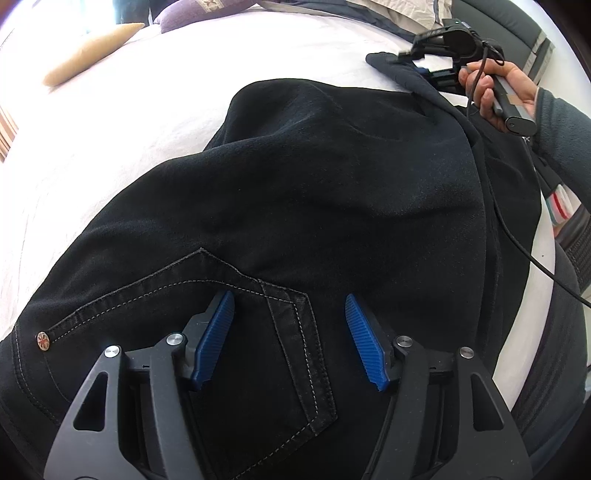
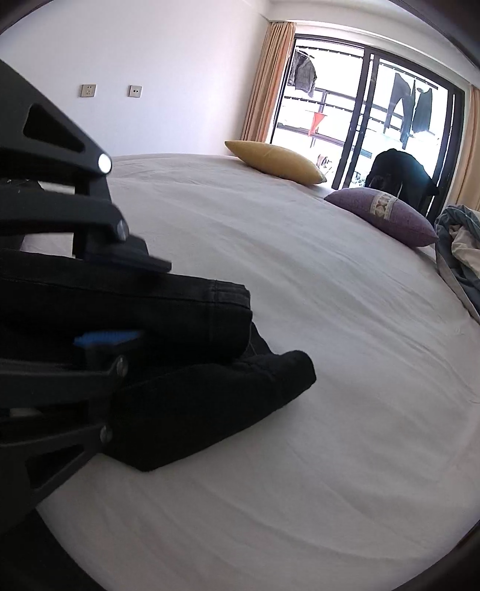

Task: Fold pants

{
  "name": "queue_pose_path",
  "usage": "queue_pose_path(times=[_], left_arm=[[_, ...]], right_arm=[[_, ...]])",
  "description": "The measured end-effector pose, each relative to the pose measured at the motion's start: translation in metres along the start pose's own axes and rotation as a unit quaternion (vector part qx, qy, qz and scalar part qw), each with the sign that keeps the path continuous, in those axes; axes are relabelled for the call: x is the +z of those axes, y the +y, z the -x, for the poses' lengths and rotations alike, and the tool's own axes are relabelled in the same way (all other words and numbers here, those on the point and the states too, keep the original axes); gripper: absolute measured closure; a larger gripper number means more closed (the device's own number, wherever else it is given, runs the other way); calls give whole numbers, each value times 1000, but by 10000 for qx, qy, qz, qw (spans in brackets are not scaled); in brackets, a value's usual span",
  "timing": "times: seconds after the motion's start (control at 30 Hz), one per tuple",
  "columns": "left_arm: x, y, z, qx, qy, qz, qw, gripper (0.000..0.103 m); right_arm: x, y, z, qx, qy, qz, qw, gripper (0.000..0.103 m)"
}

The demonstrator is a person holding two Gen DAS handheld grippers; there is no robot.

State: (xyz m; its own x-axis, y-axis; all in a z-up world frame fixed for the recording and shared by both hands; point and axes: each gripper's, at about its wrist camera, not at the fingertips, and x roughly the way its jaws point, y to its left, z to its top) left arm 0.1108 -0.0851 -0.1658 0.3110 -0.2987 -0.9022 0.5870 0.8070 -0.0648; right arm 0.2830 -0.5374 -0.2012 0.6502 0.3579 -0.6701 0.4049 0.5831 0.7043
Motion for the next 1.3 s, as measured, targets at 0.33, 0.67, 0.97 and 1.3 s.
queue_pose_path(times=[0.33,0.67,0.97,1.3], left_arm=[[-19,28,19,-125,-134,201,9996,41],[-19,44,25,-187,-196,437,9987,41],[-18,40,27,2,-67,312,9995,41],[5,16,31,206,58,317,9993,41]], right_arm=[[9,112,64,376,-560,1073,9919,98],[-56,15,215,306,-1893,123,9814,98],[-143,-164,217,-342,-2193,-2079,9526,98],[-144,-124,252,-46,-2469,-1882,9506,98]])
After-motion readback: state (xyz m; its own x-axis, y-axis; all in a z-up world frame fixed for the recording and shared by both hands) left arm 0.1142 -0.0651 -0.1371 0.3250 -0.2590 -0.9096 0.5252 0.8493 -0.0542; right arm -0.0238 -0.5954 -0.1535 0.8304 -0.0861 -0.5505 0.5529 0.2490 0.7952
